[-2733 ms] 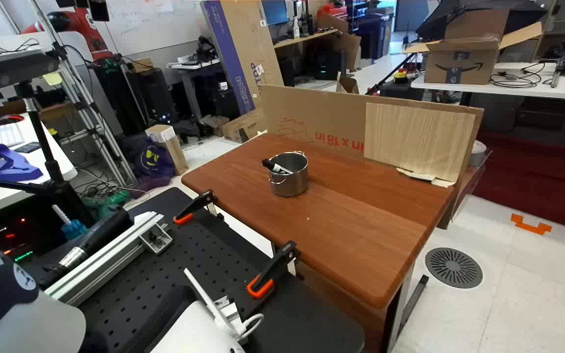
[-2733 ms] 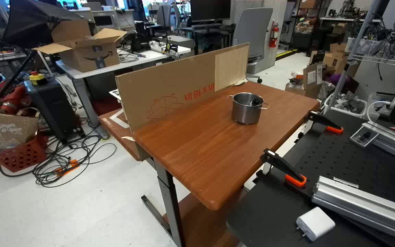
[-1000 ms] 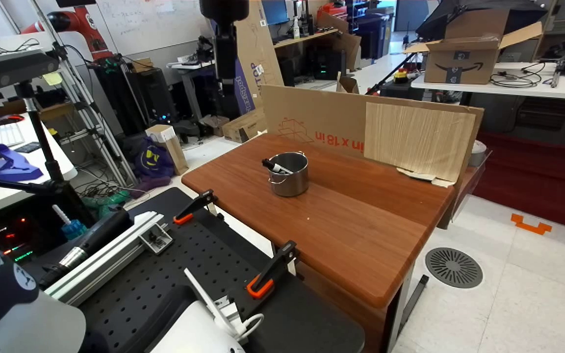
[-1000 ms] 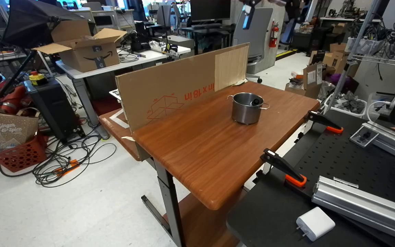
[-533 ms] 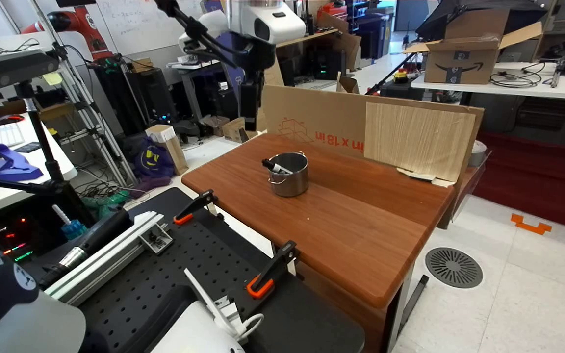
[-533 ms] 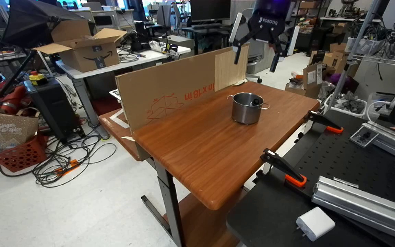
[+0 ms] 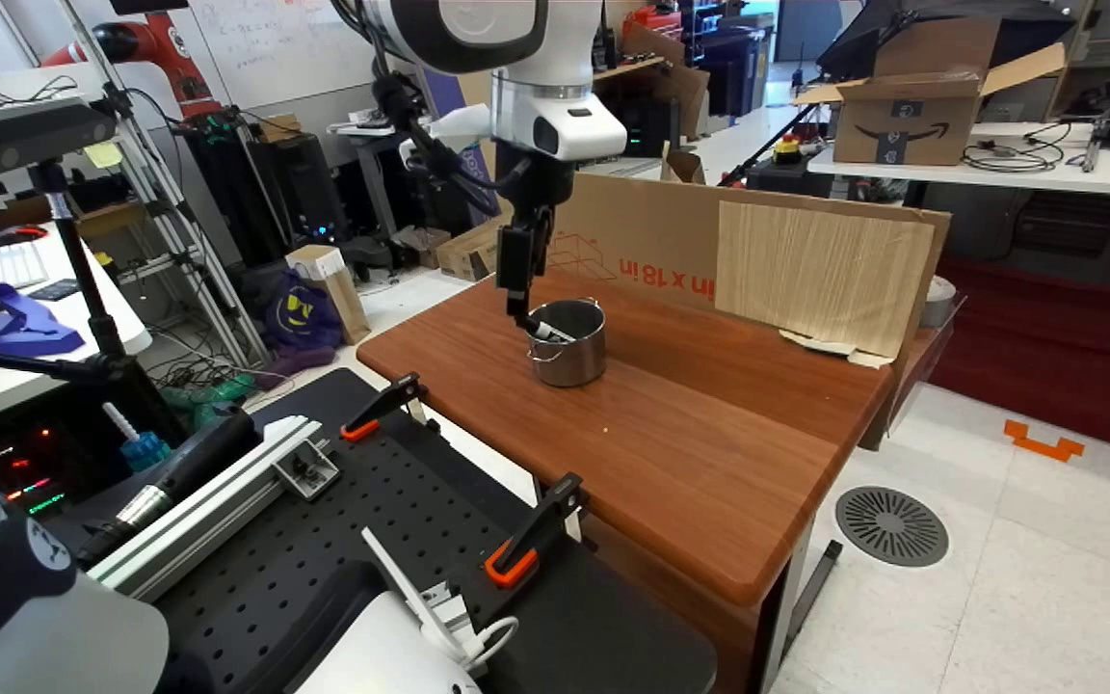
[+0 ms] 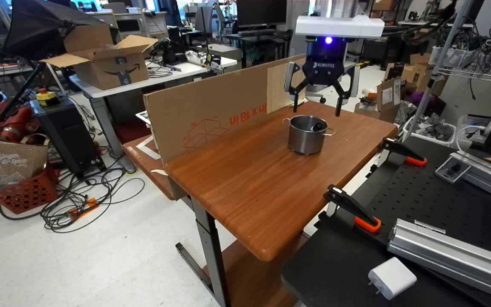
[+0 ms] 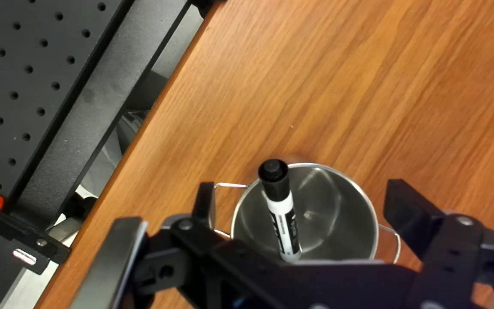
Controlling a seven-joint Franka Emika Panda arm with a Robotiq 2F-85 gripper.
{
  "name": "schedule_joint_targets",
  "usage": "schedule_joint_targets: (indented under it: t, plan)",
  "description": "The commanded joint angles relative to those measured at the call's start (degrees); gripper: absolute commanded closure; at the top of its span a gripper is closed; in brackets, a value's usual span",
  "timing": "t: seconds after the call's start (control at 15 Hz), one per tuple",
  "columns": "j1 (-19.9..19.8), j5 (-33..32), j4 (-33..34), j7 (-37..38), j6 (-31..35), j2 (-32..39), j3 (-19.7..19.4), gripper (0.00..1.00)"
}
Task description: Pick up the pen from the silver pot and put it on the table.
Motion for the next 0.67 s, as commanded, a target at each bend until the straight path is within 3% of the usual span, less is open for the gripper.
schedule_joint_targets:
  t: [0.0,0.13,0.2,0.27,0.6]
  plan:
    - [2.23,-4.13,3.24,5.73,-0.29,4.34,-1.97,0.00]
    - [2.96,-5.44,4.22,7.57,-0.70,5.70,-2.39,0.00]
    - [3.36,-6.11,4.82,8.32,-0.92,6.39,-2.62,0.25]
    - [3.74,-6.50,5.34,8.83,-1.02,6.94,-2.81,0.26]
    - [4.78,-7.57,6.82,10.36,-1.95,7.49,-2.98,0.65]
